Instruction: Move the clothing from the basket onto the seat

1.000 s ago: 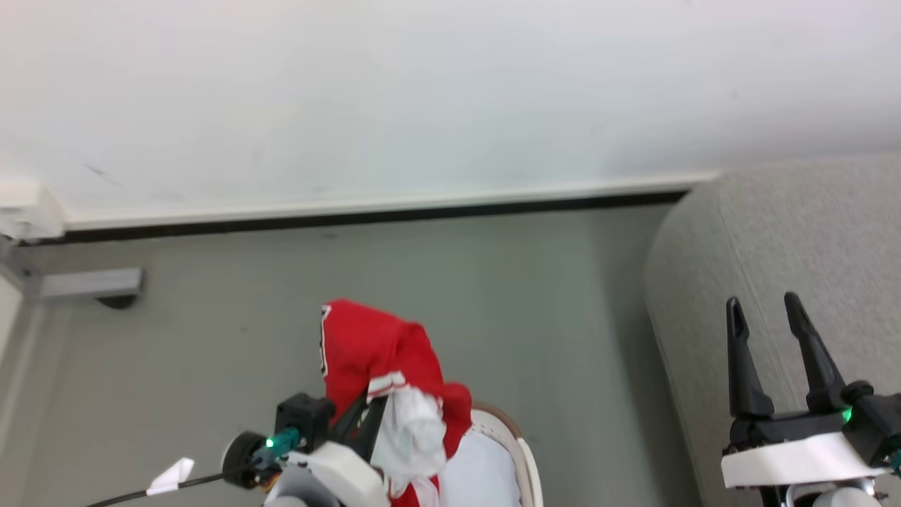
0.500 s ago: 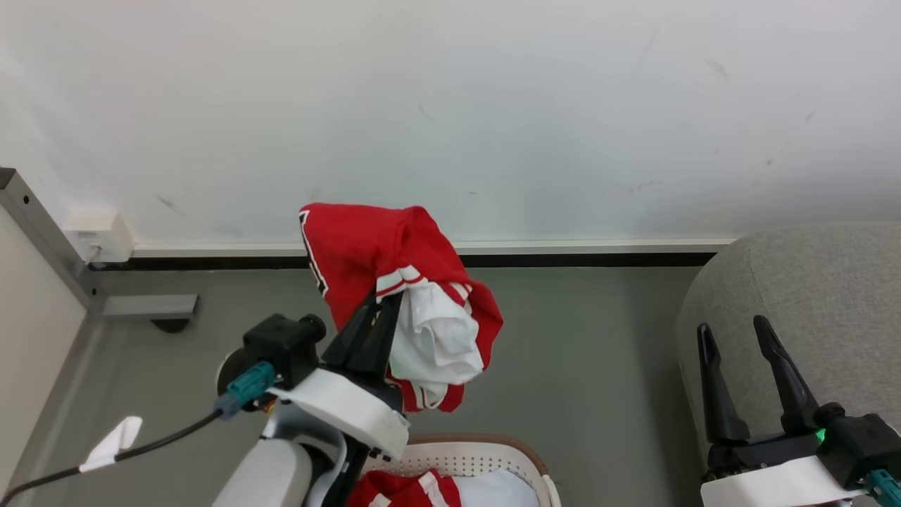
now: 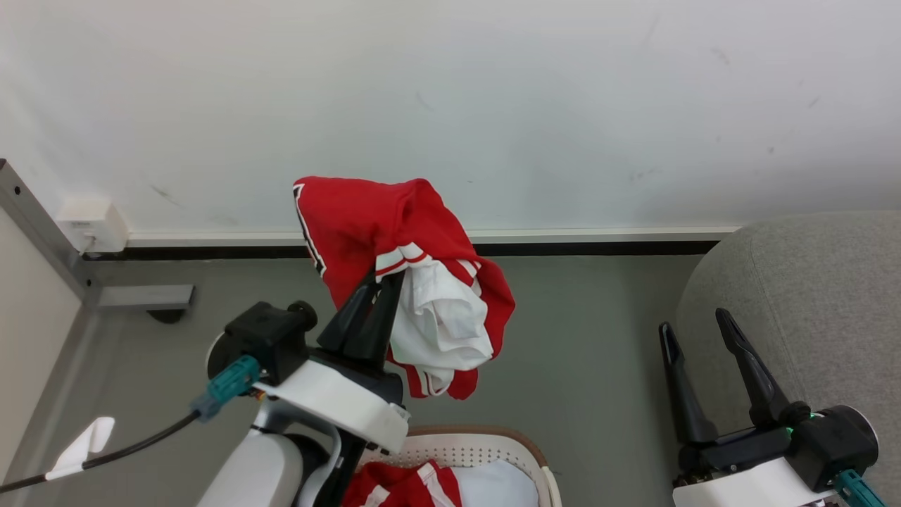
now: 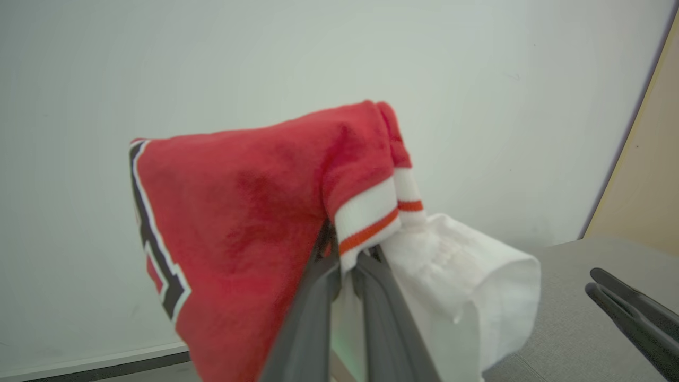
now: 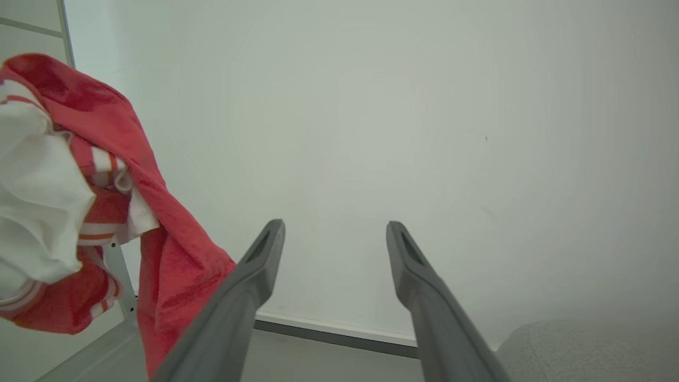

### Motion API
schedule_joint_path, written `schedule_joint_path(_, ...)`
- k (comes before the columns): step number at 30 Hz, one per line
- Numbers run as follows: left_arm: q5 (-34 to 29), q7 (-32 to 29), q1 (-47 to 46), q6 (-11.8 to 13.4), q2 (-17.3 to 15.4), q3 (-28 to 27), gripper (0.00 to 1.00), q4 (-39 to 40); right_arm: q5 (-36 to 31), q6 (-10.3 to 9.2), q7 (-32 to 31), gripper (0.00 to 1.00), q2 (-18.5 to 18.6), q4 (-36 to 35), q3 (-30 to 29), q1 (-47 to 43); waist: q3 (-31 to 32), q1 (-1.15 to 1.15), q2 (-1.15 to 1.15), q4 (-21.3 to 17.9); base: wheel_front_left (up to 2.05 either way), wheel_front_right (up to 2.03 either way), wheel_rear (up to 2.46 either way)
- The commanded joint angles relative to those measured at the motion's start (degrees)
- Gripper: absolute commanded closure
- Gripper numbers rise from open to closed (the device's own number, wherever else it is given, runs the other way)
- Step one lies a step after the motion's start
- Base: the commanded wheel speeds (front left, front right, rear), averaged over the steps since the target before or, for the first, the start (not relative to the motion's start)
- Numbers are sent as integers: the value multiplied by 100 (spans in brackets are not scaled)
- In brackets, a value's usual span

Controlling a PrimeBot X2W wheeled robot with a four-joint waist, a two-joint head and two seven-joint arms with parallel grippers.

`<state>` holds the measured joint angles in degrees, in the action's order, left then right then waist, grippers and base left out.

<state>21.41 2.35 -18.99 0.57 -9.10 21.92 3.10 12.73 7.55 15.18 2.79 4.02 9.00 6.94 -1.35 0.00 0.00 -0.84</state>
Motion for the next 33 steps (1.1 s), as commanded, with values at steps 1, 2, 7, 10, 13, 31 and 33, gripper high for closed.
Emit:
schedule_joint_path(1,24,4,-13,-3,-37,-10,100,41,-49,-12,-5,0,19,-28,38,72,-9,0,0,1,0,0,0)
schedule_joint_path(2,23,-1,-30,-1,-45,-10,100,56,-61,-12,-5,0,19,-35,71,88,-22,0,0,-3,0,0,0)
schedule_joint_path(7,41,-57,-52,-35,-44,59,100,59,-160,-12,-5,0,16,3,358,125,-31,0,0,34,0,0,0)
schedule_joint_path(10,59,-73,-46,-50,-16,128,100,49,-194,-12,-5,0,21,69,607,220,-26,0,0,80,0,0,0)
schedule_joint_path(13,56,-92,-65,-90,24,229,100,37,-167,-12,-5,0,116,186,849,342,-10,0,0,183,0,0,0)
schedule_joint_path(31,-16,-172,292,-434,416,1541,100,-40,277,-13,-12,0,585,1973,2385,1481,444,0,0,1252,0,0,0)
schedule_joint_path(33,13,-172,339,-443,447,1674,100,-59,311,-13,-11,0,548,2193,2421,1539,503,0,0,1377,0,0,0)
